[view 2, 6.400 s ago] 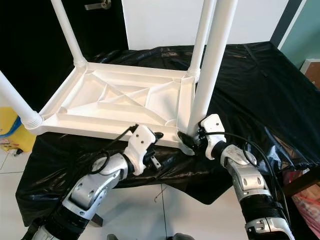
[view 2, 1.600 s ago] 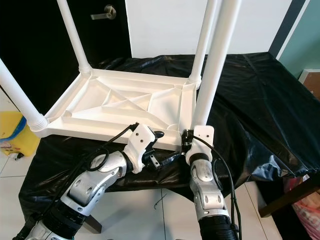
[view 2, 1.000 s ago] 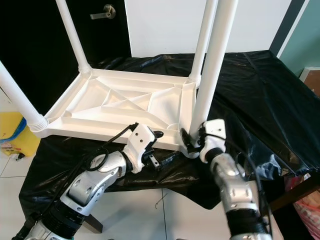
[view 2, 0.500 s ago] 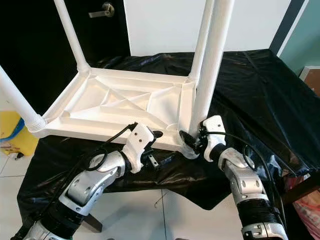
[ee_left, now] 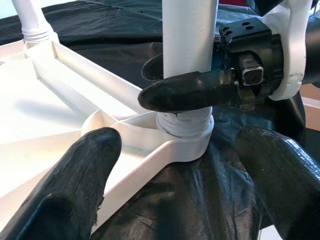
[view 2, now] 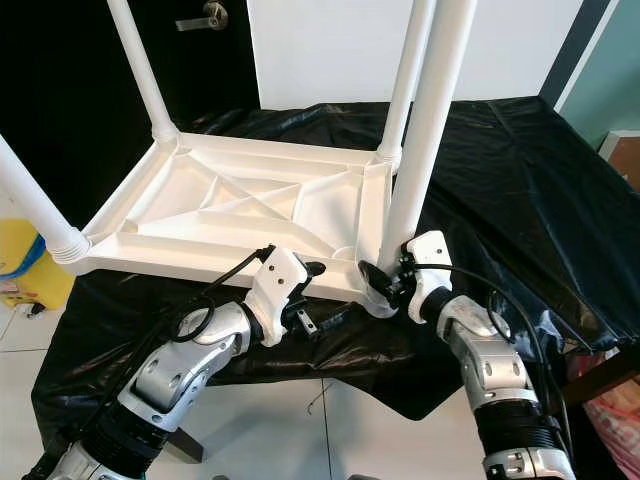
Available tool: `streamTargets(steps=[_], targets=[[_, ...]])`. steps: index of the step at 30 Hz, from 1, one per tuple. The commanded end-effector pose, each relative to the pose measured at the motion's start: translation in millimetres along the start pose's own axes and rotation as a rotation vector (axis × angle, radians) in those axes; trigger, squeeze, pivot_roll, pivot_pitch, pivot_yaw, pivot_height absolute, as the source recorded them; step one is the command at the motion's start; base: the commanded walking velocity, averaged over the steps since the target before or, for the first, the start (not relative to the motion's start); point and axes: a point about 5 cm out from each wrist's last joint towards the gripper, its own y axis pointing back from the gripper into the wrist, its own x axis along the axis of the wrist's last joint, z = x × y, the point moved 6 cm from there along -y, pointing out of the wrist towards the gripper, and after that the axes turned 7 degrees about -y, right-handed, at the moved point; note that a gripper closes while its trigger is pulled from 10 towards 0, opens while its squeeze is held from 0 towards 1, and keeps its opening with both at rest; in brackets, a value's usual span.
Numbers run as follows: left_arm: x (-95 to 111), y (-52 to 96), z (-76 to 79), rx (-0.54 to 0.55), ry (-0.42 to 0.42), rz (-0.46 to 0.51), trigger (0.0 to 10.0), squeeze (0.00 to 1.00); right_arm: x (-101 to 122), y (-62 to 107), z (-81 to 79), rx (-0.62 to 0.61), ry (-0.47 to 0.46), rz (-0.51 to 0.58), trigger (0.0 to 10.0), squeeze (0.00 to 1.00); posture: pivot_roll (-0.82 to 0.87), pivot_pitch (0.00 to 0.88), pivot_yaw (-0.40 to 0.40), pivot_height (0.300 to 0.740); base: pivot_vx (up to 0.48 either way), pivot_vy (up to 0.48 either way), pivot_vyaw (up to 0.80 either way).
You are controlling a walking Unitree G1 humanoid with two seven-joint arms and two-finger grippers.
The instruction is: Building children table
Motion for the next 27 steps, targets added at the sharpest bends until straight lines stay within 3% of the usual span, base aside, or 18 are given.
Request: streamTargets(steps=[1, 4, 8, 12, 13, 15, 16, 27], targets=[[1.6, 1.5, 7.2, -0.051, 0.01, 0.008, 10.0, 0.0, -17.5, -0.1, 4.6, -0.108, -0.043, -0.051, 10.0, 0.0, -0.11, 0.074, -0.031, 0.74, 0.0, 0.0, 0.0], [1.6, 1.6, 7.2, -0.05, 0.01, 0.008, 10.0, 0.0, -18.8, -0.4, 7.9, -0.174, -0.064, -0.045, 10.0, 0.0, -0.11, 0.075, -0.032, 0.74, 0.0, 0.0, 0.0], [0.9, 2.4, 7.6, -0.047, 0.014, 0.006, 10.0, 0.0, -24.4, 2.5, 13.8, -0.47, -0.151, -0.01, 10.0, 0.0, -0.11, 0.069, -0.039, 0.74, 0.0, 0.0, 0.0], [0.6, 2.4, 7.8, -0.047, 0.013, 0.006, 10.0, 0.0, -26.8, 4.6, 12.7, -0.554, -0.171, 0.001, 10.0, 0.0, -0.1, 0.067, -0.038, 0.74, 0.0, 0.0, 0.0], [1.0, 1.9, 7.9, -0.048, 0.013, 0.007, 10.0, 0.0, -30.8, 5.0, 4.8, -0.604, -0.197, 0.0, 10.0, 0.0, -0.1, 0.064, -0.035, 0.74, 0.0, 0.0, 0.0], [1.1, 1.8, 7.9, -0.049, 0.013, 0.007, 10.0, 0.0, -31.8, 4.9, 1.6, -0.614, -0.204, -0.001, 10.0, 0.0, -0.1, 0.064, -0.035, 0.74, 0.0, 0.0, 0.0], [1.0, 1.9, 8.4, -0.055, 0.011, 0.006, 10.0, 0.0, -31.9, 1.3, -9.7, -0.571, -0.208, -0.004, 10.0, 0.0, -0.1, 0.062, -0.031, 0.74, 0.0, 0.0, 0.0], [1.2, 2.2, 9.4, -0.067, 0.005, 0.004, 10.0, 0.0, -31.3, 2.7, -13.3, -0.588, -0.211, -0.014, 10.0, 0.0, -0.1, 0.054, -0.028, 0.74, 0.0, 0.0, 0.0]])
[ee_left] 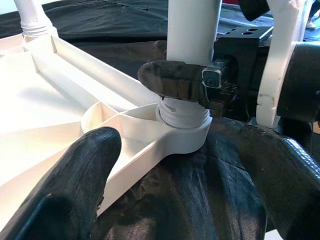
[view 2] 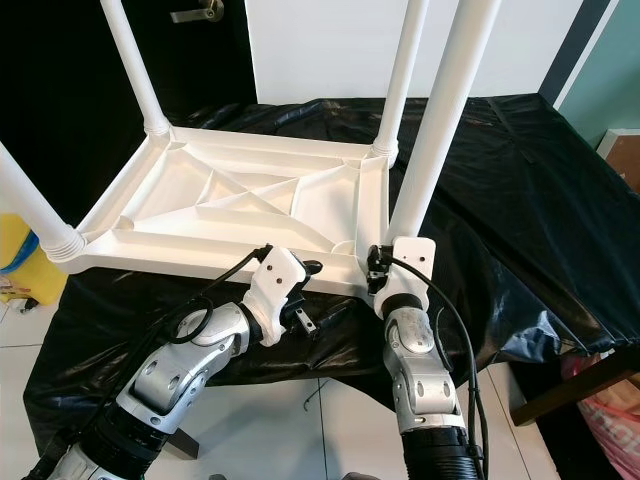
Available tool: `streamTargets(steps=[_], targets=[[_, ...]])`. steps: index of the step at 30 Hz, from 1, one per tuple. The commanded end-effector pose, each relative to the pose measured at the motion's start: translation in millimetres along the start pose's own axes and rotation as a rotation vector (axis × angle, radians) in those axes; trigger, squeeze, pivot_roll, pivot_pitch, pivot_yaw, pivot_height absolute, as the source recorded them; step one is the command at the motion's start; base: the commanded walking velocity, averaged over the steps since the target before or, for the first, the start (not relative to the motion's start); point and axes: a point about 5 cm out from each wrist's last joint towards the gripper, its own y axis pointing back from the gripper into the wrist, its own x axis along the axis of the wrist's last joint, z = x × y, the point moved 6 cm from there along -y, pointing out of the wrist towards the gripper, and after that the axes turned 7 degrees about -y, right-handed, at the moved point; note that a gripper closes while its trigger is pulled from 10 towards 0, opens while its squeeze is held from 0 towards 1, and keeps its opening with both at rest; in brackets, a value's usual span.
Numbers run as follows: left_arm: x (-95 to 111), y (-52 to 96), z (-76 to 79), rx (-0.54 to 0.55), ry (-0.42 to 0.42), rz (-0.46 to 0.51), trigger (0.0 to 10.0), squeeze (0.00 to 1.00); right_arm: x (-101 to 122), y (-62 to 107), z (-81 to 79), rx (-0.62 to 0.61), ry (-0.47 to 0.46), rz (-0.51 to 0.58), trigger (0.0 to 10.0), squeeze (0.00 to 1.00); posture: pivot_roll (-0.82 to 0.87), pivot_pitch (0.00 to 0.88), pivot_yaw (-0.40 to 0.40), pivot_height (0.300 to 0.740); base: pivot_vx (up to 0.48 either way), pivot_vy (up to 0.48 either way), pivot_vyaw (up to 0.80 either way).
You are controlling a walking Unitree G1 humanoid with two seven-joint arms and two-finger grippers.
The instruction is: Building children table
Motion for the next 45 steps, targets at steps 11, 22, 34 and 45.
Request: streamTargets(steps=[11, 22, 34, 45], targets=[[0.4, 0.4, 9.4, -0.073, 0.002, 0.002, 10.0, 0.0, -17.5, 6.6, -8.1, 0.056, 0.017, -0.07, 10.0, 1.0, -0.11, 0.044, -0.028, 0.74, 0.0, 0.0, 0.0], [-0.7, 0.1, 13.7, -0.085, 0.007, 0.001, 10.0, 0.0, 8.1, 15.1, 6.8, 0.239, 0.1, 0.024, 10.0, 1.0, -0.12, 0.06, -0.03, 0.74, 0.0, 0.0, 0.0], [-7.4, 5.5, 17.1, -0.11, 0.01, -0.019, 10.0, 0.0, 12.3, 9.0, 1.1, 0.614, 0.209, -0.05, 10.0, 0.0, -0.13, 0.075, -0.011, 0.74, 0.0, 0.0, 0.0], [-7.6, 9.0, 11.3, -0.078, 0.005, -0.024, 10.0, 0.0, 3.1, -0.7, -4.4, 0.697, 0.268, -0.091, 0.0, 0.0, -0.1, 0.078, -0.038, 0.74, 0.0, 0.0, 0.0]])
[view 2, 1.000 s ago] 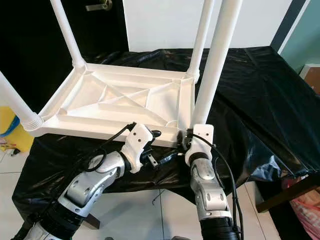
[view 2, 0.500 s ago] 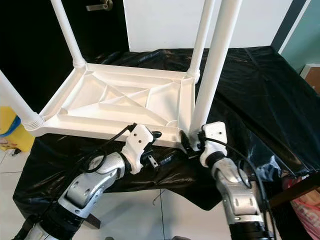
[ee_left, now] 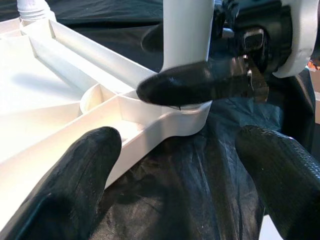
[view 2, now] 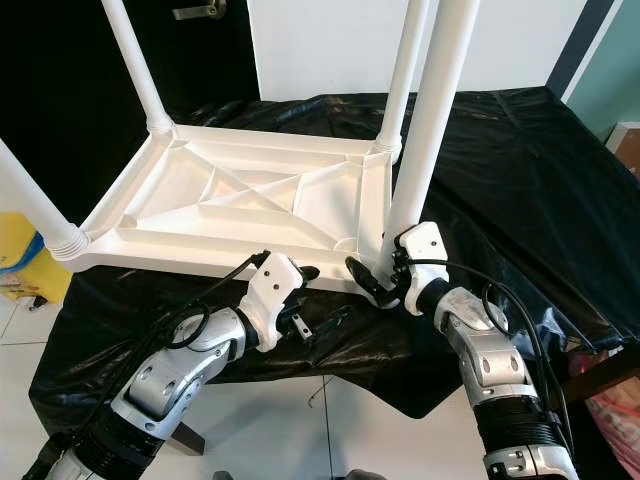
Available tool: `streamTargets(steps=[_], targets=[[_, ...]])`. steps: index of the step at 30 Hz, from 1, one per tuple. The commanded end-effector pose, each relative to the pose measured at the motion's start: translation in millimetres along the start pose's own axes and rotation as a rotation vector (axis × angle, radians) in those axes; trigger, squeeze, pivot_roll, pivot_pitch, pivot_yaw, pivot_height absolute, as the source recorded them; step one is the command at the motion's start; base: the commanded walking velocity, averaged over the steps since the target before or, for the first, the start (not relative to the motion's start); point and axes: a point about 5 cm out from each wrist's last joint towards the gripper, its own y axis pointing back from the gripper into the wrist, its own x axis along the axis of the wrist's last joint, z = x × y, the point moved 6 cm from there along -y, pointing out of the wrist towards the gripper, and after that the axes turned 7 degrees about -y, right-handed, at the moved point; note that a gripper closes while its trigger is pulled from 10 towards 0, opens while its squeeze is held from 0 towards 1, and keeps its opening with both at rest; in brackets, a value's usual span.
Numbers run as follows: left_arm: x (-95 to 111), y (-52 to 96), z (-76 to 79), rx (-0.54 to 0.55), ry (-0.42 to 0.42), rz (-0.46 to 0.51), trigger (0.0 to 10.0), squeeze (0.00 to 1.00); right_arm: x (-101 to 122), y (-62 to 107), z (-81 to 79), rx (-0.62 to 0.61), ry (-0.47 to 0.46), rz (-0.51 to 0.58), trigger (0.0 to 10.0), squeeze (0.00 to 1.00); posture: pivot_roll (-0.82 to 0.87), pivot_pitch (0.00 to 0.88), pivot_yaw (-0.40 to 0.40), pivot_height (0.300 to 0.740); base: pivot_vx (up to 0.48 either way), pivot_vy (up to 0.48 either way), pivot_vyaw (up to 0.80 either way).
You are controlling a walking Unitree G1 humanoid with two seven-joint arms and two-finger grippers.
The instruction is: Building children table
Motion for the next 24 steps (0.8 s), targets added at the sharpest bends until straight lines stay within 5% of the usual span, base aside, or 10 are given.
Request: streamTargets(steps=[1, 13, 14, 15, 16, 24], targets=[[-0.9, 3.8, 9.1, -0.069, 0.007, -0.001, 10.0, 0.0, -3.2, -2.1, -3.3, 0.032, 0.012, -0.014, 0.0, 0.0, -0.09, 0.079, -0.04, 0.74, 0.0, 0.0, 0.0], [-1.0, 4.2, 10.4, -0.064, 0.017, -0.001, 10.0, 0.0, -11.1, 0.7, 0.3, 0.035, -0.01, -0.025, 0.0, 0.0, -0.11, 0.084, -0.039, 0.74, 0.0, 0.0, 0.0], [-1.2, 4.3, 10.3, -0.064, 0.019, -0.001, 10.0, 0.0, -13.1, 1.6, 1.0, 0.026, -0.025, -0.028, 2.9, 0.0, -0.11, 0.084, -0.039, 0.74, 0.0, 0.0, 0.0], [-1.2, 4.3, 10.3, -0.064, 0.019, -0.001, 10.0, 0.0, -13.1, 1.6, 1.0, 0.026, -0.025, -0.028, 2.9, 0.0, -0.11, 0.084, -0.039, 0.74, 0.0, 0.0, 0.0], [-1.5, 4.3, 10.2, -0.064, 0.022, -0.001, 10.0, 0.0, -15.9, 2.5, 2.0, 0.004, -0.048, -0.032, 9.6, 0.0, -0.11, 0.086, -0.038, 0.74, 0.0, 0.0, 0.0], [-0.2, 2.2, 11.3, -0.067, 0.027, 0.004, 10.0, 0.0, -30.1, 5.1, 2.2, -0.182, -0.103, -0.06, 10.0, 0.0, -0.11, 0.087, -0.036, 0.74, 0.0, 0.0, 0.0]])
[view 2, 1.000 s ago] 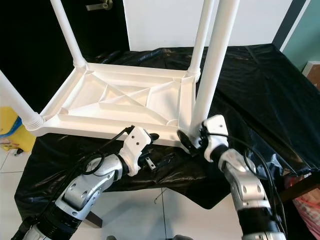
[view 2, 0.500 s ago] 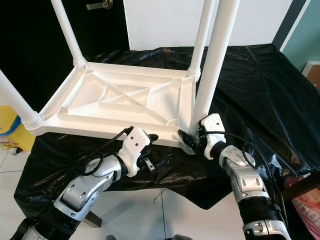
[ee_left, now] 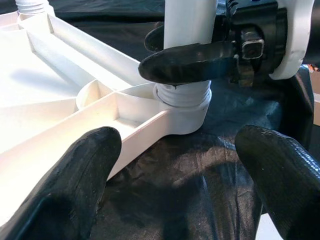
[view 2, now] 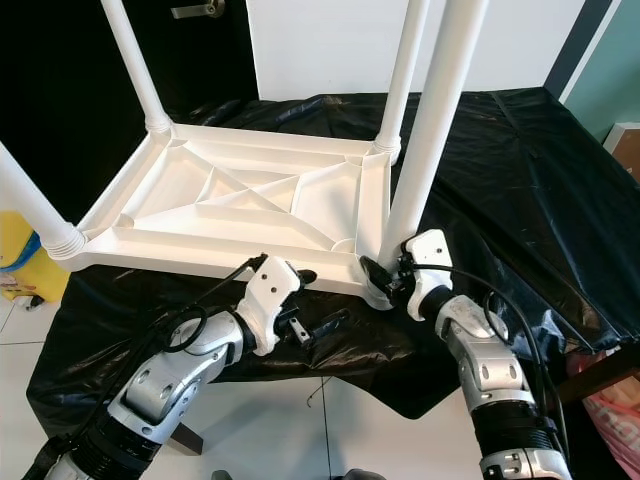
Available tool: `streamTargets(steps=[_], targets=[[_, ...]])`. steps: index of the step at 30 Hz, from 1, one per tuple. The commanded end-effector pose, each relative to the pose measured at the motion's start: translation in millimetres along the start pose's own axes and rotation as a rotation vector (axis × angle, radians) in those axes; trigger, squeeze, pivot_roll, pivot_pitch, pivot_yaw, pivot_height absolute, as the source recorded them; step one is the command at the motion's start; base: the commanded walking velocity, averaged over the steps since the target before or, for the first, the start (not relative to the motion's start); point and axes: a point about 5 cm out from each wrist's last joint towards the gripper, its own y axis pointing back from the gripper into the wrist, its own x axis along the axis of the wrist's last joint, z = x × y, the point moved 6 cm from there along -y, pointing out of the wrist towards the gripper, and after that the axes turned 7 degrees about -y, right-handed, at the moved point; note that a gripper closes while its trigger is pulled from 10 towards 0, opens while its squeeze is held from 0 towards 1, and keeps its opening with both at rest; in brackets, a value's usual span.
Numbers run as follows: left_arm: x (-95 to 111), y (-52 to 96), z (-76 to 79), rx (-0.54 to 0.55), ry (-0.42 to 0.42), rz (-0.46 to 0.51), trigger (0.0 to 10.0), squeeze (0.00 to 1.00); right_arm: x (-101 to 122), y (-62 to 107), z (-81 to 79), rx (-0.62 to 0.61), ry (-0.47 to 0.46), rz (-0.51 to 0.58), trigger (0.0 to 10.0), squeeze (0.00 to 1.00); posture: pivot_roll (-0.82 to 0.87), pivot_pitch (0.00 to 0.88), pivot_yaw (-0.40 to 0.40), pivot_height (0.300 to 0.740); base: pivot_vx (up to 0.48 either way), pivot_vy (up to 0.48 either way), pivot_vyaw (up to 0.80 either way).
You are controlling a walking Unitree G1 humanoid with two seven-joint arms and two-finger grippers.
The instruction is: Building children table
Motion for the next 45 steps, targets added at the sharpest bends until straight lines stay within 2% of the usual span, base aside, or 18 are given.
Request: streamTargets(steps=[1, 5, 8, 10, 14, 18, 20, 23, 30, 36, 37, 39, 40, 42, 45], targets=[[1.6, 0.4, 8.4, -0.063, 0.006, 0.006, 10.0, 0.0, -23.6, 4.4, 0.4, -0.064, -0.036, -0.076, 10.0, 0.0, -0.12, 0.087, -0.032, 0.74, 0.0, 0.0, 0.0], [1.9, 0.2, 8.5, -0.063, 0.007, 0.007, 10.0, 0.0, -23.8, 4.6, 0.5, -0.08, -0.04, -0.072, 10.0, 0.0, -0.12, 0.087, -0.032, 0.74, 0.0, 0.0, 0.0], [2.7, -0.6, 9.9, -0.073, 0.006, 0.009, 10.0, 0.0, -26.1, 5.6, 4.7, -0.195, -0.074, -0.061, 10.0, 0.0, -0.12, 0.086, -0.024, 0.74, 0.0, 0.0, 0.0], [2.7, -0.6, 9.9, -0.073, 0.006, 0.009, 10.0, 0.0, -26.1, 5.6, 4.7, -0.195, -0.074, -0.061, 10.0, 0.0, -0.12, 0.086, -0.024, 0.74, 0.0, 0.0, 0.0], [3.0, -1.3, 9.6, -0.086, -0.001, 0.008, 10.0, 0.0, -31.3, 9.7, 10.0, -0.351, -0.109, -0.055, 10.0, 0.0, -0.13, 0.084, -0.014, 0.74, 0.0, 0.0, 0.0], [3.2, -1.5, 9.6, -0.087, -0.002, 0.008, 10.0, 0.0, -32.1, 10.3, 10.0, -0.373, -0.114, -0.054, 10.0, 0.0, -0.13, 0.084, -0.014, 0.74, 0.0, 0.0, 0.0], [3.3, -1.7, 9.9, -0.089, -0.003, 0.008, 10.0, 0.0, -31.8, 10.6, 9.4, -0.417, -0.13, -0.046, 10.0, 0.0, -0.13, 0.083, -0.015, 0.74, 0.0, 0.0, 0.0], [2.5, -1.5, 11.4, -0.094, -0.003, 0.007, 10.0, 0.0, -32.1, 9.8, 0.1, -0.496, -0.169, -0.039, 10.0, 0.0, -0.13, 0.078, -0.021, 0.74, 0.0, 0.0, 0.0], [2.2, -1.2, 12.5, -0.098, -0.002, 0.008, 10.0, 0.0, -29.4, 6.5, -17.8, -0.474, -0.172, -0.019, 10.0, 0.0, -0.13, 0.07, -0.019, 0.74, 0.0, 0.0, 0.0], [2.8, -3.2, 12.0, -0.107, -0.012, 0.009, 10.0, 0.0, -21.1, 4.0, -16.1, -0.473, -0.166, 0.014, 10.0, 0.0, -0.13, 0.054, -0.019, 0.74, 0.0, 0.0, 0.0], [3.1, -3.6, 11.4, -0.107, -0.014, 0.01, 10.0, 0.0, -18.7, 3.6, -15.8, -0.466, -0.146, 0.023, 10.0, 0.4, -0.14, 0.052, -0.019, 0.74, 0.0, 0.0, 0.0], [3.3, -3.9, 11.0, -0.107, -0.015, 0.01, 10.0, 0.0, -17.3, 3.3, -15.8, -0.461, -0.133, 0.028, 10.0, 0.4, -0.14, 0.052, -0.019, 0.74, 0.0, 0.0, 0.0], [3.4, -4.2, 10.8, -0.108, -0.016, 0.011, 10.0, 0.0, -13.7, 3.4, -15.3, -0.45, -0.114, 0.043, 10.0, 1.0, -0.14, 0.048, -0.016, 0.74, 0.0, 0.0, 0.0], [3.4, -4.2, 10.8, -0.108, -0.016, 0.011, 10.0, 0.0, -13.7, 3.4, -15.3, -0.45, -0.114, 0.043, 10.0, 1.0, -0.14, 0.048, -0.016, 0.74, 0.0, 0.0, 0.0], [3.1, -4.8, 12.5, -0.117, -0.019, 0.011, 10.0, 0.0, -4.2, 5.0, -12.2, -0.387, -0.094, 0.08, 10.0, 1.0, -0.15, 0.042, -0.011, 0.74, 0.0, 0.0, 0.0]])
